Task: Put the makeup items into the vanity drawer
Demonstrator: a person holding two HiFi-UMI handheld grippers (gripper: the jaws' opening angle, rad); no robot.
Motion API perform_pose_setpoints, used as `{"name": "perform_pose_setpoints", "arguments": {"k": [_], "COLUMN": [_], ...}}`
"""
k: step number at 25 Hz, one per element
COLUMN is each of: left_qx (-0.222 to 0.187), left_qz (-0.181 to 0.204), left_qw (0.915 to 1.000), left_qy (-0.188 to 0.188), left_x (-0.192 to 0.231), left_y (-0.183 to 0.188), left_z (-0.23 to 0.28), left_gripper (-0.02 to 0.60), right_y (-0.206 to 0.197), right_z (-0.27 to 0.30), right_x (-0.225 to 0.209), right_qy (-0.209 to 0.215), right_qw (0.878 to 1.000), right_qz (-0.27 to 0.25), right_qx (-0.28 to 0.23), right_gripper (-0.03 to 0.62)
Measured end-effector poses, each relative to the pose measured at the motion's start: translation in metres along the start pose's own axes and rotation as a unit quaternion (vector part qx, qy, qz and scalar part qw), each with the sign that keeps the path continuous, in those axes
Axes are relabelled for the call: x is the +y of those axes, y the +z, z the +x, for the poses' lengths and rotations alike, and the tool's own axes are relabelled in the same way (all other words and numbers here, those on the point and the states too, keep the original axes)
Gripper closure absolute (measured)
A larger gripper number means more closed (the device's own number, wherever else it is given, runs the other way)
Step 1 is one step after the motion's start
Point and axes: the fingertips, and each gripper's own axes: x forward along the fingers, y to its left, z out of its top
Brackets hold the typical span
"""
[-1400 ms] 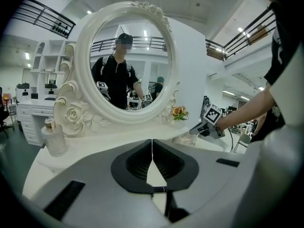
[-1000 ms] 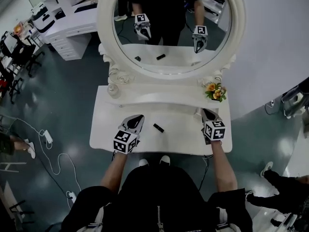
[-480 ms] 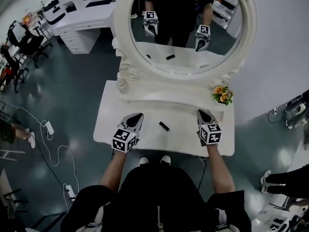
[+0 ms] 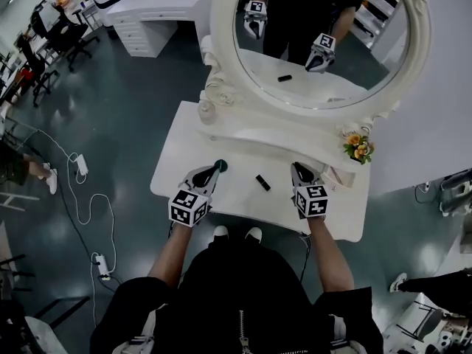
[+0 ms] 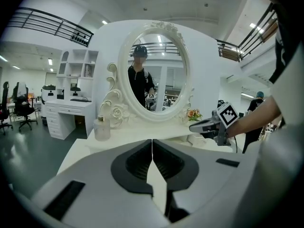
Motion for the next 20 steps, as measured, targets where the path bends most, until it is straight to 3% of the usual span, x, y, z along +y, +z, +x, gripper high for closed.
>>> {"name": "perform_pose_setpoints", "arguments": {"k": [6, 10, 14, 20], "left_qx": [0.003, 0.007, 0.008, 0.012], "left_qz": [-0.009, -0.015, -0.021, -0.030], "left_qw": [0.9999, 0.9996, 0.9991, 0.9979], "left_qy": [0.012, 0.024, 0.035, 0.057], "left_x": [0.002, 0.007, 0.011, 0.018], "left_y": [-0.008, -0.014, -0.018, -0.027], "left_z": [-0.011, -0.019, -0.026, -0.040], "left_gripper": [0.560, 0.559, 0.560, 0.560], "right_y": [-0.045, -0.080, -0.116, -0.142], "right_z": [0.027, 0.043, 0.057, 0.068], "right_x": [0.032, 0.053, 0.068, 0.070], "right_qy": [0.027, 0.055, 0.079, 0.072], "right_qw": [0.997, 0.988, 0.974, 0.962], "right_qz": [-0.018, -0.041, -0.069, -0.074], "right_qx": [0.071, 0.136, 0.201, 0.251], "right_gripper": [0.466, 0.418, 0.414, 0.416]}}
